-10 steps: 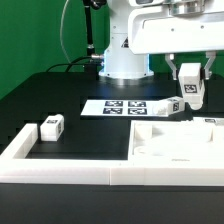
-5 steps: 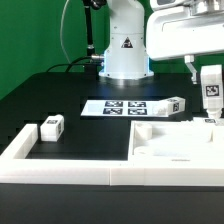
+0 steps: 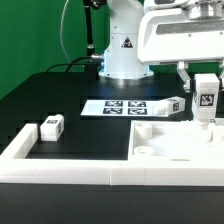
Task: Assemble one leg
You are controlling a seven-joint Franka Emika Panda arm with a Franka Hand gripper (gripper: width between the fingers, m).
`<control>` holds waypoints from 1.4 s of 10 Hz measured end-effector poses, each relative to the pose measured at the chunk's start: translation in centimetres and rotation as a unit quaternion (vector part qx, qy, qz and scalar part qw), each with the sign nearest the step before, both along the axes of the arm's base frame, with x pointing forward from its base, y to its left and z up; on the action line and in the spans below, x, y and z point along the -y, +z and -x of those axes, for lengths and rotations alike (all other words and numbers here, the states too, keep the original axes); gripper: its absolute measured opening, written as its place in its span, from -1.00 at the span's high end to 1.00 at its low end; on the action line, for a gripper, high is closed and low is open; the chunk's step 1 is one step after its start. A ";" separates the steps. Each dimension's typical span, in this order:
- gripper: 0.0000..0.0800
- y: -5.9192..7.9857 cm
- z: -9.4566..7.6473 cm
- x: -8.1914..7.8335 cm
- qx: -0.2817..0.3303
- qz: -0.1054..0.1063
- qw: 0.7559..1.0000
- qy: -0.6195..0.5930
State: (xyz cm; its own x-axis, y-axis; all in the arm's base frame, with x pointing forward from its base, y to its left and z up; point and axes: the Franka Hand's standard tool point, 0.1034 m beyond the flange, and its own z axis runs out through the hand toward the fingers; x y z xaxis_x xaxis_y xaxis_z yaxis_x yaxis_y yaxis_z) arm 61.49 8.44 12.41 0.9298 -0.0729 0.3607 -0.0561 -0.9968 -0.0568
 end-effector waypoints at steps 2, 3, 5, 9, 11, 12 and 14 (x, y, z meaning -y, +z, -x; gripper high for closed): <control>0.28 -0.1 0.0 0.0 -0.001 0.000 1.000 0.000; 0.28 -0.5 -0.2 -1.0 -0.001 0.011 1.000 0.021; 0.28 -1.3 -1.3 -1.8 0.002 0.019 0.999 0.038; 0.28 -2.3 -1.9 -1.7 0.024 0.028 0.998 0.055; 0.28 -2.3 -2.0 -1.8 0.032 0.028 0.998 0.056; 0.28 -2.2 -2.2 -1.8 0.063 0.028 0.996 0.056; 0.28 -2.3 -2.0 -2.2 0.055 0.027 0.996 0.058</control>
Offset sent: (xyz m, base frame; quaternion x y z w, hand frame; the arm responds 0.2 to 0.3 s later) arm 0.0311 -0.0046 -0.0153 -0.0327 0.0327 -0.1177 0.9920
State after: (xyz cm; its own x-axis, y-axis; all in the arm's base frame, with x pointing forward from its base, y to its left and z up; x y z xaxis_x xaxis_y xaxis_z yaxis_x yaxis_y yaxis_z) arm 63.46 10.60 10.09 0.8858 0.0559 0.4606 0.0640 -0.9979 -0.0021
